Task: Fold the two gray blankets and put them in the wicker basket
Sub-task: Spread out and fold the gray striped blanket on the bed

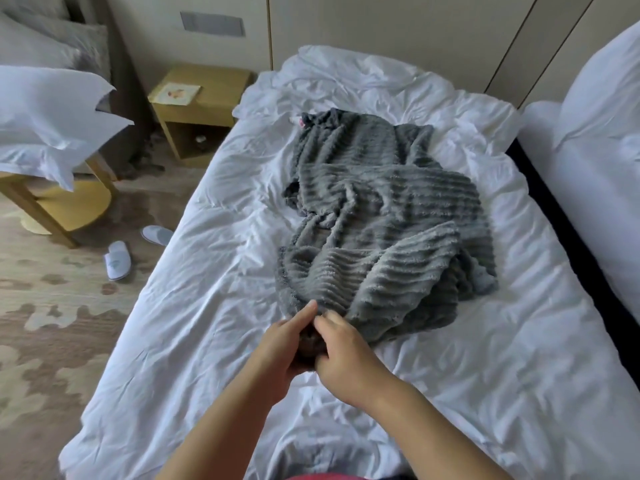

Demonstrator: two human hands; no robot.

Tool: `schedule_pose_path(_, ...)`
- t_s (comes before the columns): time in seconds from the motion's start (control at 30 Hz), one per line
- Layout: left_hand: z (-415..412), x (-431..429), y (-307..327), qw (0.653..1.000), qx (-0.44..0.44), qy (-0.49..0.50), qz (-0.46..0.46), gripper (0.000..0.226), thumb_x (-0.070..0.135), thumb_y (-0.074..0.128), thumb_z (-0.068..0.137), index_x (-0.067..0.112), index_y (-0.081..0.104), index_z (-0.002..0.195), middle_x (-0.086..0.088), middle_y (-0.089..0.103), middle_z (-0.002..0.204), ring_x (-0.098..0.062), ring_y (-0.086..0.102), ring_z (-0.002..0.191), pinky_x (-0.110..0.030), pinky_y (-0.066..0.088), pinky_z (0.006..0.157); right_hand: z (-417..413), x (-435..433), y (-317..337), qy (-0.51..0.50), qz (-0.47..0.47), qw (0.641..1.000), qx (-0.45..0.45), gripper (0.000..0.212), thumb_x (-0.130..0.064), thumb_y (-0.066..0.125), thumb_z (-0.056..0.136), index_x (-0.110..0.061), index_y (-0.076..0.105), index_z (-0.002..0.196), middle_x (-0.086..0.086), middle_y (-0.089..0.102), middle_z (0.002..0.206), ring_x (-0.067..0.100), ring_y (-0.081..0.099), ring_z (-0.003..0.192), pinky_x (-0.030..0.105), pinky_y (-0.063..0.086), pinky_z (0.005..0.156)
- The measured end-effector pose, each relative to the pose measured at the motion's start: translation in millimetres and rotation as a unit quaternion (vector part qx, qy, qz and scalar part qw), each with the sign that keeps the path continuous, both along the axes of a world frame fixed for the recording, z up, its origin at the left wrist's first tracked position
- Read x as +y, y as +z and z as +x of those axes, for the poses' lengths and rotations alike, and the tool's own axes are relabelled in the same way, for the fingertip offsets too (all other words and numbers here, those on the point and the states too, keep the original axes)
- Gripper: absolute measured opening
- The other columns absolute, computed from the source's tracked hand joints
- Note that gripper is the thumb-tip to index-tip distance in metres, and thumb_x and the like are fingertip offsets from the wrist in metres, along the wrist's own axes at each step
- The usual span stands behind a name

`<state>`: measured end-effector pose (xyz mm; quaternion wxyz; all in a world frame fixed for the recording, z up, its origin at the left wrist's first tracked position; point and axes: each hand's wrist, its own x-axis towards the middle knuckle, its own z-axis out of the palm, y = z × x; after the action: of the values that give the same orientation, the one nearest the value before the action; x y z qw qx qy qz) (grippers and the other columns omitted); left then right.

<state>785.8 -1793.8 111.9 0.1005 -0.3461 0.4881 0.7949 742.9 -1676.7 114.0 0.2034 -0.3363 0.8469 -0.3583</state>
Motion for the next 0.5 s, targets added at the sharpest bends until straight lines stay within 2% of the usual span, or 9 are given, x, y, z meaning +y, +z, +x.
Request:
schedule_pose_path(0.03,2.0,0.2,3.1,1.000,0.000,0.000,-0.018,0.037,0.041,0.064,0.084,0.005,0.070,0.094,-0.012,0.070,0.076,-0.022,0.068,0.068,-0.030,0.052,0.056,5.6,2.0,0.0,-0.013,-0.026,0.999,0.017,0.034,0.006,0.042,0.072,-0.003,0.058,0.101,0.005,0.048,0.099,0.017,0.051,0.090,0.012,0.036,0.079)
schedule_pose_path(0.17,12.6,6.0,15.2,0.997,0.011,0.019,-0.070,0.017,0.007,0.055,0.093,-0.007,0.062,0.100,-0.022,0.070,0.080,-0.032,0.069,0.068,-0.038,0.058,0.057,14.4,20.7,-6.4,-0.109,-0.107,0.980,0.127,0.058,0.012,0.049,0.062,-0.003,0.059,0.117,0.004,0.047,0.107,0.003,0.046,0.095,0.001,0.032,0.090)
schedule_pose_path(0.23,19.1,11.6,17.1,0.998,0.030,0.007,-0.046,0.017,-0.005,0.049,0.091,-0.005,0.065,0.098,-0.023,0.072,0.085,-0.037,0.071,0.075,-0.041,0.059,0.060,8.1,32.8,-15.9,-0.123,-0.098,0.970,0.185,0.057,0.012,0.056,0.062,-0.005,0.058,0.116,0.008,0.050,0.108,0.011,0.051,0.095,0.010,0.038,0.091)
schedule_pose_path(0.3,25.4,17.5,18.5,0.998,0.058,-0.018,0.009,0.029,-0.013,0.045,0.087,-0.003,0.072,0.091,-0.024,0.072,0.092,-0.038,0.071,0.082,-0.040,0.060,0.064,-4.0,44.4,-28.6,-0.141,-0.072,0.964,0.214,0.045,0.006,0.061,0.068,-0.006,0.060,0.112,0.011,0.054,0.107,0.020,0.056,0.094,0.022,0.043,0.087)
schedule_pose_path(0.4,39.0,23.0,28.1,0.994,0.091,-0.025,0.054,0.041,-0.017,0.044,0.075,0.006,0.078,0.077,-0.018,0.074,0.085,-0.028,0.073,0.074,-0.031,0.058,0.058,-29.9,67.1,-44.5,-0.214,-0.003,0.962,0.172,0.031,0.004,0.056,0.081,-0.006,0.064,0.109,0.009,0.056,0.108,0.024,0.057,0.098,0.022,0.040,0.085)
schedule_pose_path(0.5,55.8,18.3,39.0,0.998,0.062,0.028,-0.003,0.040,-0.014,0.046,0.077,0.009,0.077,0.068,-0.012,0.073,0.070,-0.022,0.071,0.060,-0.027,0.055,0.049,-52.3,105.8,-57.4,-0.345,0.050,0.933,0.084,0.023,-0.002,0.051,0.085,-0.010,0.066,0.098,0.011,0.062,0.102,0.029,0.058,0.095,0.032,0.044,0.079)
